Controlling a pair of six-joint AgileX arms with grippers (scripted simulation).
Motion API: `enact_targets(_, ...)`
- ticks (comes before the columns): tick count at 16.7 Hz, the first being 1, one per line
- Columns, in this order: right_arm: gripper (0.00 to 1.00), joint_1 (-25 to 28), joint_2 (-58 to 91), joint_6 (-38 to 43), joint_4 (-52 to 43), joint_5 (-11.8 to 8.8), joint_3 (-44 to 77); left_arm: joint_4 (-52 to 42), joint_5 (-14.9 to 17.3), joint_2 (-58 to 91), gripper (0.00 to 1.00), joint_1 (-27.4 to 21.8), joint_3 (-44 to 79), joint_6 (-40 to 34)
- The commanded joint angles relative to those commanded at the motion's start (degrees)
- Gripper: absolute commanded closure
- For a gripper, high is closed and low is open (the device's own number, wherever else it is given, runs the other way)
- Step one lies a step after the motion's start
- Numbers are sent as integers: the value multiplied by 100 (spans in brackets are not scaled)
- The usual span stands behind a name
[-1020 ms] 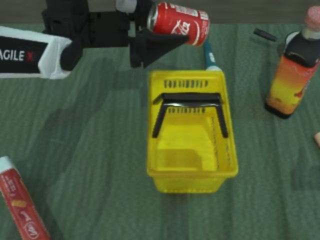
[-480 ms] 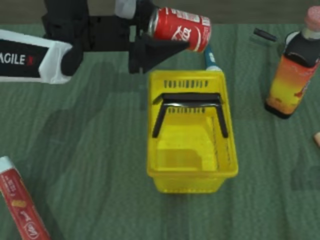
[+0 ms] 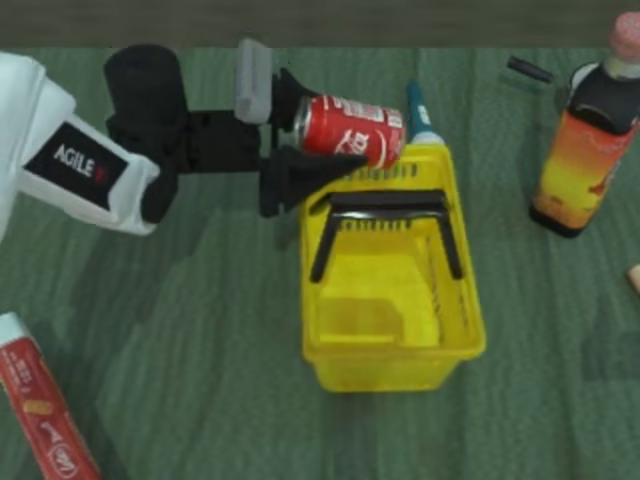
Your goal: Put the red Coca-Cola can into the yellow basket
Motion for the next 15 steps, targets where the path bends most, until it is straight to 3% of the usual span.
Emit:
enact_targets(5, 0, 0, 0, 0, 0, 0, 0, 77, -4, 70, 100, 7, -31, -5)
enact_targets(15, 0, 0, 0, 0, 0, 0, 0, 77, -4, 70, 25, 7, -31, -5)
